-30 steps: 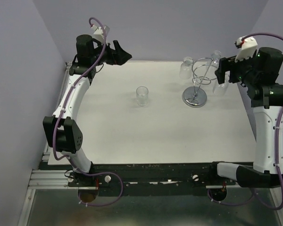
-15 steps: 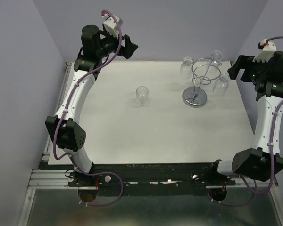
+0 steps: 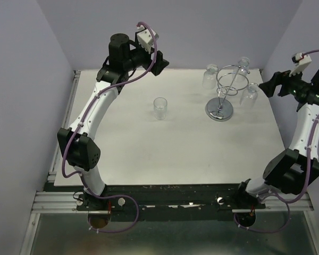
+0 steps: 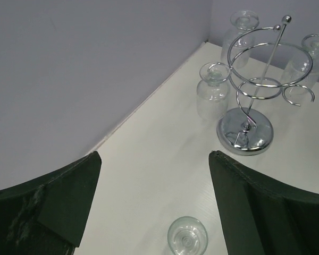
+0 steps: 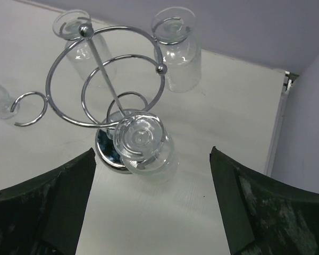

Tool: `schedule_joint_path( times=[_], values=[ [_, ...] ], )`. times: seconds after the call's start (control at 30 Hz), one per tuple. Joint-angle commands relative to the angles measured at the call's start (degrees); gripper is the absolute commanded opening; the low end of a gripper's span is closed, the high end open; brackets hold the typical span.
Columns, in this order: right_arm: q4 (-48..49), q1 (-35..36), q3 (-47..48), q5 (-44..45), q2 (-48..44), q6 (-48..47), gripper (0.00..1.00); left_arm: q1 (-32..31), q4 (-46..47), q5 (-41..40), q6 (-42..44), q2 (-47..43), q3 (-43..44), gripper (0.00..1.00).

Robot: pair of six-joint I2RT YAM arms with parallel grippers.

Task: Take the wine glass off the wine glass rack

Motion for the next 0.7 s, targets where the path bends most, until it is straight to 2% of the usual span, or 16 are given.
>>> schedule_joint_path(
  times=[0.0, 0.07, 0.13, 0.3, 0.47, 0.57, 0.67],
  values=[
    [-2.6, -5.9, -2.7, -18.9, 2.7, -12.7, 0.96, -0.7, -1.3, 0.5, 2.0, 0.4, 0.2, 0.99],
    [-5.4, -8.1, -1.3, -24.7, 4.6, -17.7, 0.96, -1.1, -3.0, 1.0, 3.0, 0.9, 0.9, 0.99],
    [-11.1, -8.5, 0.6, -26.6, 5.9, -25.7, 0.96, -1.3, -4.3, 1.4, 3.6, 1.6, 2.1, 0.99],
    [-16.0, -8.4, -0.5, -25.2, 6.6, -39.3, 0.97, -1.9, -5.2, 0.7, 4.4, 2.8, 3.0, 0.99],
    [-31.5, -8.4, 3.8, -24.9, 12.7, -58.8, 0.96, -2.8, -6.7, -0.1, 5.0, 4.5, 4.7, 0.99],
    [-33.5, -7.8, 4.5, -25.4, 15.2, -62.8, 0.95, -3.4, -8.1, -1.0, 5.6, 5.3, 6.3, 0.99],
    [-27.2, -6.8, 2.5, -25.3, 15.6, -60.3, 0.95, -3.9, -9.5, -2.0, 6.6, 6.1, 7.6, 0.99]
  ],
)
